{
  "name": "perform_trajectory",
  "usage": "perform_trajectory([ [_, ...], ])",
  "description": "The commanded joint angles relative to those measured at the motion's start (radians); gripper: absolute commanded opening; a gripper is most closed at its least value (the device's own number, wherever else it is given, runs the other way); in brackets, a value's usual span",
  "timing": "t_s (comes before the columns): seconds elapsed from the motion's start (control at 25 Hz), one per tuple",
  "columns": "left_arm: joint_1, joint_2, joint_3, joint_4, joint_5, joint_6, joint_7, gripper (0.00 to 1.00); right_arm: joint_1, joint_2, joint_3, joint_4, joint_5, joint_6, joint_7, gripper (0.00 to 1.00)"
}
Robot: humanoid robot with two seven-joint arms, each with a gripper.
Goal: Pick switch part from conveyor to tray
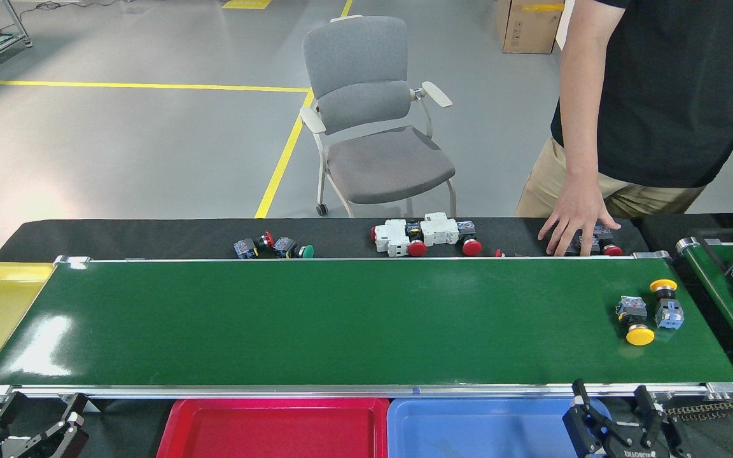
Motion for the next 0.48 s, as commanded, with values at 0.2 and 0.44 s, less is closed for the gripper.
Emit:
perform_trajectory([
  [0.2,-0.005,0.005,0.002,-0.012,0.004,-0.004,0.008,1.00,-0.178,-0.040,-0.006,0.147,-0.003,0.063,0.093,1.00],
  [0.44,-0.005,0.003,0.000,-0.011,0.004,-0.004,0.008,1.00,-0.275,-0.069,0.006,0.239,-0.003,0.055,0.124,0.99],
])
